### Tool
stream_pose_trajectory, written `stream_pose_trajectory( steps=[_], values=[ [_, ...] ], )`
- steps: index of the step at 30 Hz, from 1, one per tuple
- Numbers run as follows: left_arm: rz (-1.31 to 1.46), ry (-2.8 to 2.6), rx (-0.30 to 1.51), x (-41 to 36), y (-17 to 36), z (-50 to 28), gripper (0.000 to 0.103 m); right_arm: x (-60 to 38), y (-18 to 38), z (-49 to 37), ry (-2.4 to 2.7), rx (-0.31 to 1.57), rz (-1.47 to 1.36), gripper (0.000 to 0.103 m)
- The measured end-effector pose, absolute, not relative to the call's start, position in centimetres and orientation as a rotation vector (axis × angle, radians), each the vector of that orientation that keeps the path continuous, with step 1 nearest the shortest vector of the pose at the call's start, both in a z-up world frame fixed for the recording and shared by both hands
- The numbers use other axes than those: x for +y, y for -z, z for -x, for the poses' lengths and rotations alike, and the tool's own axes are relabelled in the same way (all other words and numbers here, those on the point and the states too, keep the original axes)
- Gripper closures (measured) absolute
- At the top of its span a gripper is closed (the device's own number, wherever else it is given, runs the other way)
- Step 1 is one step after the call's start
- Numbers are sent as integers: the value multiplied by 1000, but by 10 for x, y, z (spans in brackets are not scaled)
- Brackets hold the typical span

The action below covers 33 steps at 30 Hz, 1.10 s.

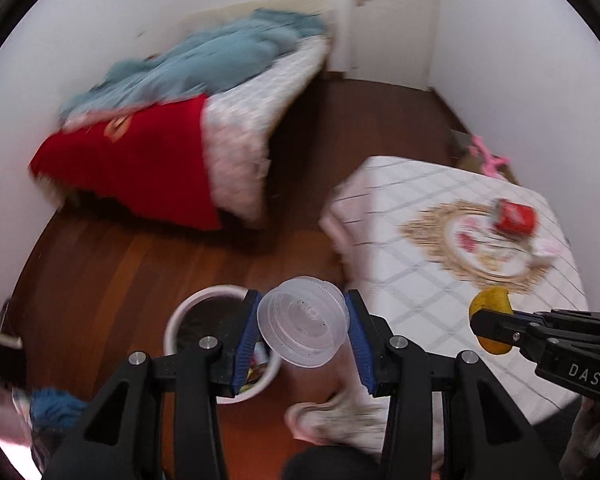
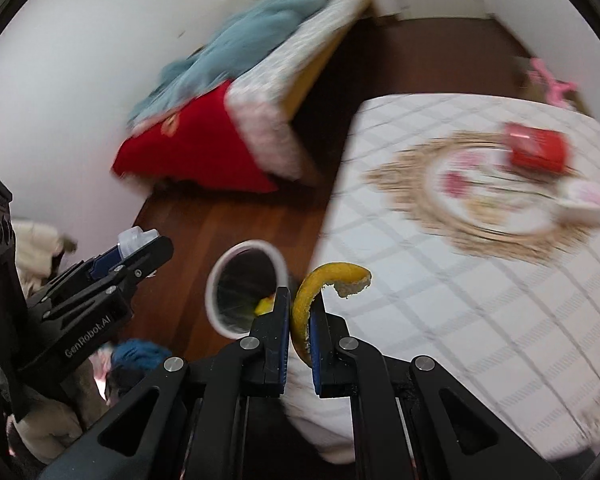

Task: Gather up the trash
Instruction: 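Carry the lemon peel and plastic lid over the white bin, then open both tools to drop the peel and lid into the bin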

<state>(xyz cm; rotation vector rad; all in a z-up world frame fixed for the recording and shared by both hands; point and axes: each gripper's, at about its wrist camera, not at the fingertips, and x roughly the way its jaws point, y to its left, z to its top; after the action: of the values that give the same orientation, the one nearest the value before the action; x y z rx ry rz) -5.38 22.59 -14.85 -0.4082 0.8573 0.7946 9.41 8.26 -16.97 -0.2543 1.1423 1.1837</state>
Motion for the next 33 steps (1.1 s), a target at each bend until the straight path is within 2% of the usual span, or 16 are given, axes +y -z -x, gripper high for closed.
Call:
stream_pose_trajectory(
  steps=[9, 20, 22, 23, 24, 25, 27, 29, 31, 33],
  values=[
    [846, -833, 955, 362, 252, 142, 64, 253, 267, -36, -1259, 1304, 495, 94],
    [1123, -777, 1039, 435, 345, 149, 62, 361, 385, -22, -1219, 1512, 611, 94],
    [1131, -794, 1048, 441, 351, 152, 38, 372, 398, -21, -1207, 1525, 616, 94],
    [1133, -807, 1044, 443, 353, 156, 18, 378, 404, -22, -1205, 1529, 625, 93],
    [1132, -822, 1044, 445, 355, 158, 10, 385, 410, -22, -1208, 1536, 636, 93],
    [1133, -841, 1048, 445, 356, 162, 10, 391, 415, -24, -1212, 1538, 644, 92],
    [1127, -871, 1060, 445, 358, 167, 9, 397, 422, -28, -1211, 1532, 645, 80],
    [1097, -912, 1070, 443, 357, 172, 8, 397, 425, -29, -1218, 1523, 638, 44],
    [1048, -968, 1069, 439, 355, 179, 6, 396, 425, -31, -1215, 1499, 644, 27],
    [1023, -1001, 1075, 434, 353, 185, 6, 392, 424, -32, -1210, 1487, 657, 16]
  ],
)
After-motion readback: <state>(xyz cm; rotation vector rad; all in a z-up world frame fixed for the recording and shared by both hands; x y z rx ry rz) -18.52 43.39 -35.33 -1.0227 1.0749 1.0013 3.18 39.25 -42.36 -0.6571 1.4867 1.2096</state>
